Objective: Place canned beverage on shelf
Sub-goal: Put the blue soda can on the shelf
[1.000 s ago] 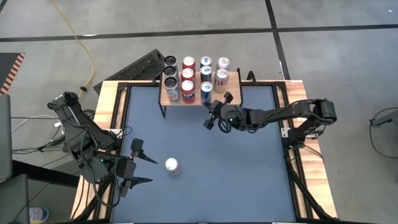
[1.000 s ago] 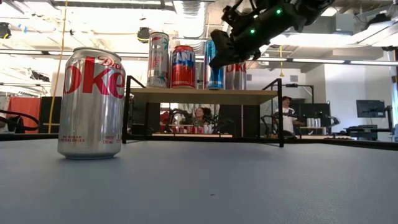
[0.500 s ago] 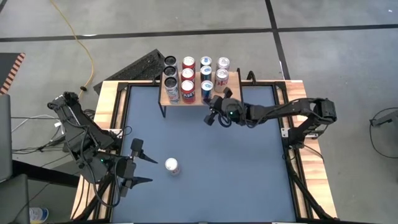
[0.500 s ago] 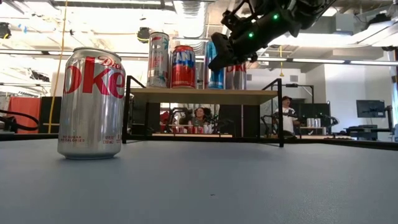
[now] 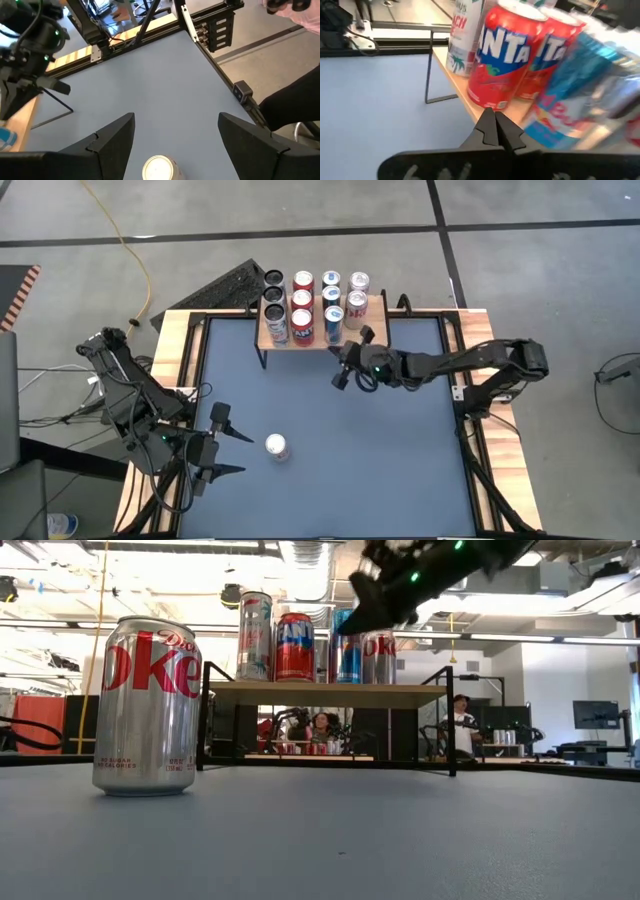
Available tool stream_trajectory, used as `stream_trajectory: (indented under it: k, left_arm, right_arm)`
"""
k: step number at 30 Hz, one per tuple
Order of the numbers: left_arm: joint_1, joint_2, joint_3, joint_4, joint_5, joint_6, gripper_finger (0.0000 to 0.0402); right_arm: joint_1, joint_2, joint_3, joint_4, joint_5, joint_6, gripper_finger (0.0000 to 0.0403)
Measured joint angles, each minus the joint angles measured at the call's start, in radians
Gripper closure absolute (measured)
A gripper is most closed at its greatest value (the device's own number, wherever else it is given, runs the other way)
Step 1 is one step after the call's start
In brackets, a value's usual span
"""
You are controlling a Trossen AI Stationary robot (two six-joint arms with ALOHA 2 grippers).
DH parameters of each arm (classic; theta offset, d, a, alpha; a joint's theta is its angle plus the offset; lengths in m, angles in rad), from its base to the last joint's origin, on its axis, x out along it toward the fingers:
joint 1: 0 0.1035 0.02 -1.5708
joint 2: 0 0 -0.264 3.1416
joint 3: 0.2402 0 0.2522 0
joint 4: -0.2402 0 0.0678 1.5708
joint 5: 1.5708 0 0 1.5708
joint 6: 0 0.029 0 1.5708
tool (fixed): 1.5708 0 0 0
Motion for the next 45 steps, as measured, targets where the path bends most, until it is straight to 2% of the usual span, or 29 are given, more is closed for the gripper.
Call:
stream_trajectory:
  k: [4, 6, 19, 23, 33, 40, 43, 45]
  left_arm:
    - [0.0, 0.0, 0.0, 0.0, 0.004, -0.007, 0.0127]
    - [0.0, 0.0, 0.0, 0.0, 0.003, 0.0, 0.0127]
    - [0.0, 0.0, 0.0, 0.0, -0.003, -0.01, 0.0127]
    - [0.0, 0.0, 0.0, 0.0, -0.004, -0.007, 0.0127]
    - [0.0, 0.0, 0.0, 0.0, -0.005, 0.005, 0.0127]
    - [0.0, 0.0, 0.0, -0.023, -0.001, -0.011, 0.0127]
    - [0.0, 0.0, 0.0, -0.056, 0.003, -0.045, 0.0127]
    - [0.0, 0.0, 0.0, -0.06, 0.019, -0.065, 0.0127]
  right_arm:
    - [0.022, -0.03, 0.0, -0.098, 0.086, -0.001, 0.0403]
    - [0.01, -0.031, 0.0, -0.11, 0.095, 0.004, 0.0403]
    - [-0.099, -0.024, 0.0, -0.091, 0.067, 0.008, 0.0403]
    - [-0.117, -0.024, 0.0, -0.076, 0.01, 0.008, 0.0403]
    - [-0.131, -0.024, 0.0, -0.08, 0.014, 0.005, 0.0403]
    - [-0.001, -0.096, -0.001, -0.074, 0.01, -0.002, 0.0403]
    - [0.083, -0.131, -0.001, -0.074, -0.073, -0.017, 0.0397]
    - [0.141, -0.144, -0.001, -0.072, -0.12, -0.016, 0.038]
